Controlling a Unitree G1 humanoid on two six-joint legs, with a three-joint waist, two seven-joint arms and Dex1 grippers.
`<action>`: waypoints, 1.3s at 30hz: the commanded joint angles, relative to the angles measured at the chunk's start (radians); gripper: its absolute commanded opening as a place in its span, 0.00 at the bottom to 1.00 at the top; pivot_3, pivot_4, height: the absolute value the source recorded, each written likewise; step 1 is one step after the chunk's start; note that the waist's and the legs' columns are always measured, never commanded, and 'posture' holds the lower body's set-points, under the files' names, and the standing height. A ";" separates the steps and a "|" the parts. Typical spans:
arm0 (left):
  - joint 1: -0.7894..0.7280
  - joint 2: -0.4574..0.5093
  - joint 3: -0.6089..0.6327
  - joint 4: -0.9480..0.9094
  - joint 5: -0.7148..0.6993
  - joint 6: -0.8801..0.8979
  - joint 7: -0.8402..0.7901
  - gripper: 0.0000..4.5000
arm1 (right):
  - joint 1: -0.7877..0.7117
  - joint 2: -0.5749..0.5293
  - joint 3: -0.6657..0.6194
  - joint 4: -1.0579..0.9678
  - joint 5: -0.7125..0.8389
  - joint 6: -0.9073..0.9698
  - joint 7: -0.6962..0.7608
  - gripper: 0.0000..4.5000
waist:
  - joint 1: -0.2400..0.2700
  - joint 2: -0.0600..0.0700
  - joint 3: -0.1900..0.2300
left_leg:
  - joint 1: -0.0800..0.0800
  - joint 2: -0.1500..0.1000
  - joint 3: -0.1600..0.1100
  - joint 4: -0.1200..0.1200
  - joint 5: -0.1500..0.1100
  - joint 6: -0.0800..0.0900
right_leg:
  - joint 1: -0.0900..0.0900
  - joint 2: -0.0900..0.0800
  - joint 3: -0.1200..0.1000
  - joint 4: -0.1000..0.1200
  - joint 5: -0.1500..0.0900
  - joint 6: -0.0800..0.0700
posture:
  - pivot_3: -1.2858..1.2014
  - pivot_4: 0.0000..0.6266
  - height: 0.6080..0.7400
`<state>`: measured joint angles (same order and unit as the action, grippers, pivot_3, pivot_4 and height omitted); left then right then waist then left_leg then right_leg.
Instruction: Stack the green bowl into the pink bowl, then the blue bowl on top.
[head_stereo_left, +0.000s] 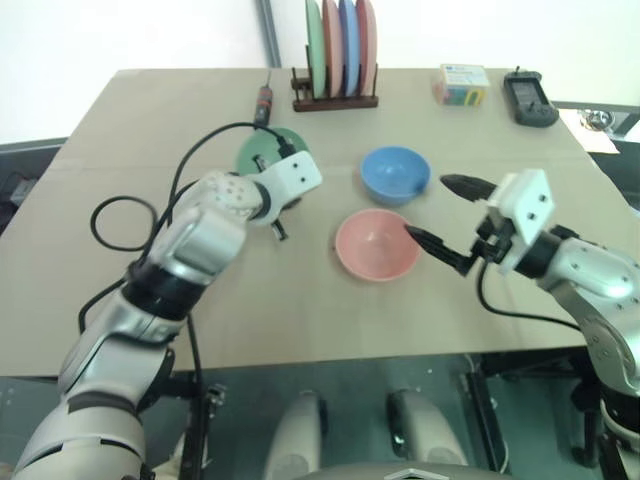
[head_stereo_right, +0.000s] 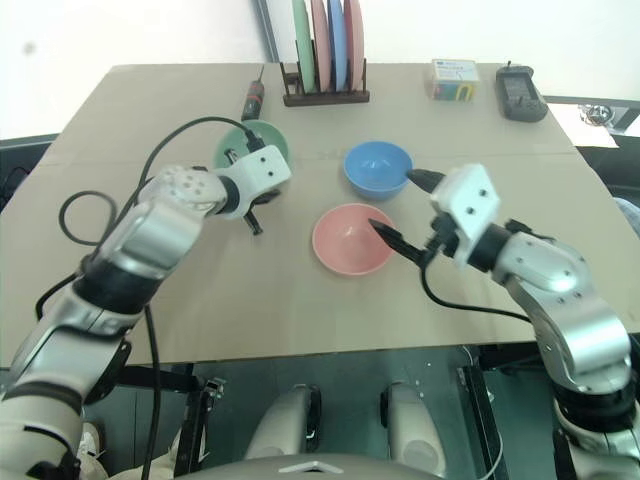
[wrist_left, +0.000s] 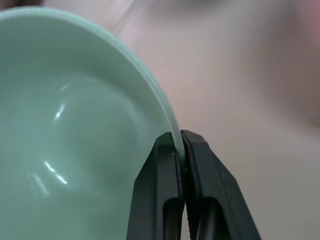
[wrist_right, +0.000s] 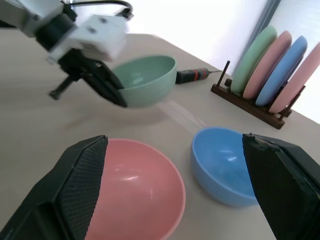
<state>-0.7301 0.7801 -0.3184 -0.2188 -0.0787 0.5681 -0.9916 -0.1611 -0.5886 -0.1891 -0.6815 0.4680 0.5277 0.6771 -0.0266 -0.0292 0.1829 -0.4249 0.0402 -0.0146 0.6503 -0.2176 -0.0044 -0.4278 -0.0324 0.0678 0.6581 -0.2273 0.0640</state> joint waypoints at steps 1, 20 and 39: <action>0.041 0.037 0.053 -0.116 -0.119 -0.251 -0.196 0.01 | 0.179 0.004 -0.197 -0.119 0.096 -0.129 0.088 1.00 | 0.013 0.000 0.000 | -0.001 0.000 0.000 0.000 0.000 0.000 | 0.000 0.000 0.000 0.000 0.000 0.000 | 0.52 0.24 1.00; -0.164 -0.164 -0.036 0.208 -0.114 -0.425 -0.427 0.69 | 0.788 0.077 -0.488 -0.348 0.170 -0.277 0.067 1.00 | 0.010 0.002 -0.002 | 0.011 0.000 0.002 0.006 0.000 0.000 | 0.012 0.002 0.004 0.001 -0.005 0.001 | 0.52 0.24 1.00; 0.300 -0.120 0.582 0.065 -0.617 -0.136 -0.271 0.98 | -0.324 -0.246 0.255 0.723 -0.382 -0.479 0.123 1.00 | -0.040 0.002 -0.001 | 0.012 0.001 0.005 0.005 0.000 0.000 | 0.011 0.001 0.005 -0.001 -0.004 0.000 | 0.52 0.24 1.00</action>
<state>-0.4642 0.6293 0.1690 -0.0914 -0.6017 0.4048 -1.2388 -0.4028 -0.8502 -0.0232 -0.1210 0.2051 0.1929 0.7659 -0.0664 -0.0271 0.1821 -0.4127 0.0407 -0.0091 0.6553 -0.2174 -0.0040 -0.4171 -0.0319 0.0729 0.6579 -0.2296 0.0618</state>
